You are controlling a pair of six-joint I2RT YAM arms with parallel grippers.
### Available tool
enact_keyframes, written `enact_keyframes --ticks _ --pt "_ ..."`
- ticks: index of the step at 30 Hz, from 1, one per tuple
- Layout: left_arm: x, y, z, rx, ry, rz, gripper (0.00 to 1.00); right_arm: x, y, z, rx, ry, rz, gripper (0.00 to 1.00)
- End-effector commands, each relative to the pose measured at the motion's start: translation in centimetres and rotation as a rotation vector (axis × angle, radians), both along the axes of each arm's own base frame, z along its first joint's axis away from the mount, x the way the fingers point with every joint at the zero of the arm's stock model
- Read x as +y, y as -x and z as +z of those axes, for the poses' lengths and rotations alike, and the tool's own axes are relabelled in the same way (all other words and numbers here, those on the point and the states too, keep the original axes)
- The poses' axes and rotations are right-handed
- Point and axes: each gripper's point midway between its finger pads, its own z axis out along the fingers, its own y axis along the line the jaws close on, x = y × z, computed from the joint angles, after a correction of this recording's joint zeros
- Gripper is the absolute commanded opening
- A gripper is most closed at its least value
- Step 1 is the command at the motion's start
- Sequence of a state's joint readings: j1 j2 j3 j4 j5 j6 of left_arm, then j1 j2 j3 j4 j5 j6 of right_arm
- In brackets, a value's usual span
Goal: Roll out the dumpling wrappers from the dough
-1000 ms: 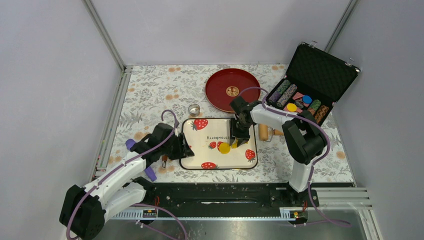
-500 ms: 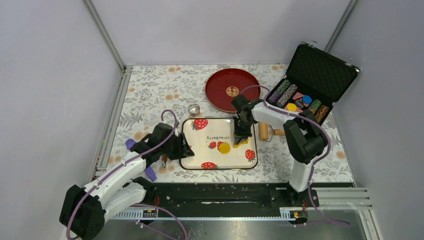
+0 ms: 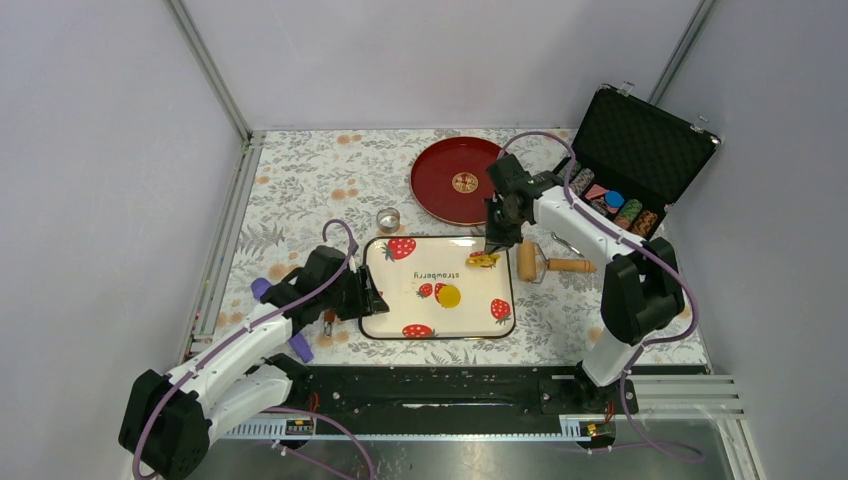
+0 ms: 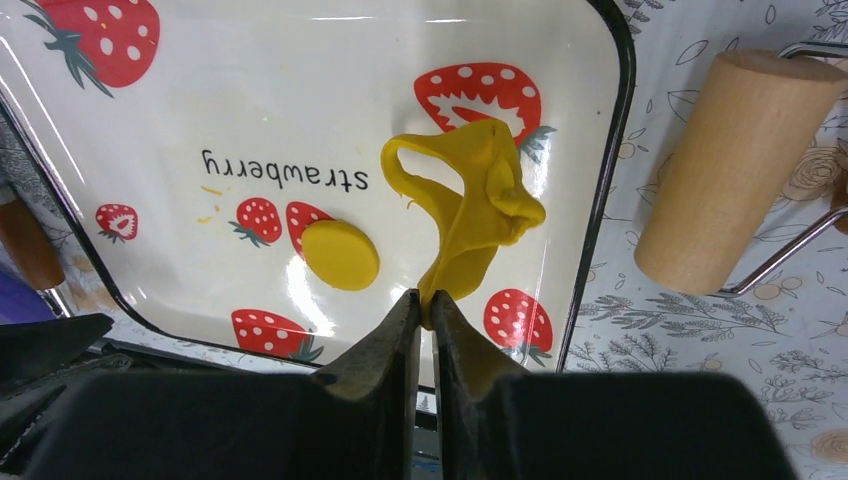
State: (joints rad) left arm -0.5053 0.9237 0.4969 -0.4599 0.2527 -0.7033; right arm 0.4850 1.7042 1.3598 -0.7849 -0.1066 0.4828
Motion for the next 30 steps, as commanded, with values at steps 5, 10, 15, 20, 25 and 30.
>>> enact_keyframes --ticks 5,10,15,20,25,30 --pt "-0.2 -0.6 0.4 -0.04 0.015 -0.005 0.48 -1.4 0.1 -3.2 0.054 0.108 0.054 0.2" --pt "-0.2 -0.6 0.7 -0.042 0.019 -0.001 0.48 -2.4 1.4 -6.7 0.116 0.152 0.1 0.24" --pt "-0.1 -0.9 1.8 -0.066 0.027 0.016 0.49 -3.5 2.3 -7.4 0.127 0.189 0.111 0.41" --pt "0.8 -1.6 3.5 -0.101 -0.022 0.041 0.5 -3.6 2.9 -5.3 0.078 0.146 0.099 0.59" --pt "3.8 -2.1 3.5 -0.068 -0.21 0.109 0.52 -3.5 3.9 -3.5 0.052 0.082 0.079 0.69" --pt "7.0 -3.1 3.2 -0.024 -0.386 0.207 0.61 -3.8 5.0 -3.1 0.049 0.026 0.06 0.73"
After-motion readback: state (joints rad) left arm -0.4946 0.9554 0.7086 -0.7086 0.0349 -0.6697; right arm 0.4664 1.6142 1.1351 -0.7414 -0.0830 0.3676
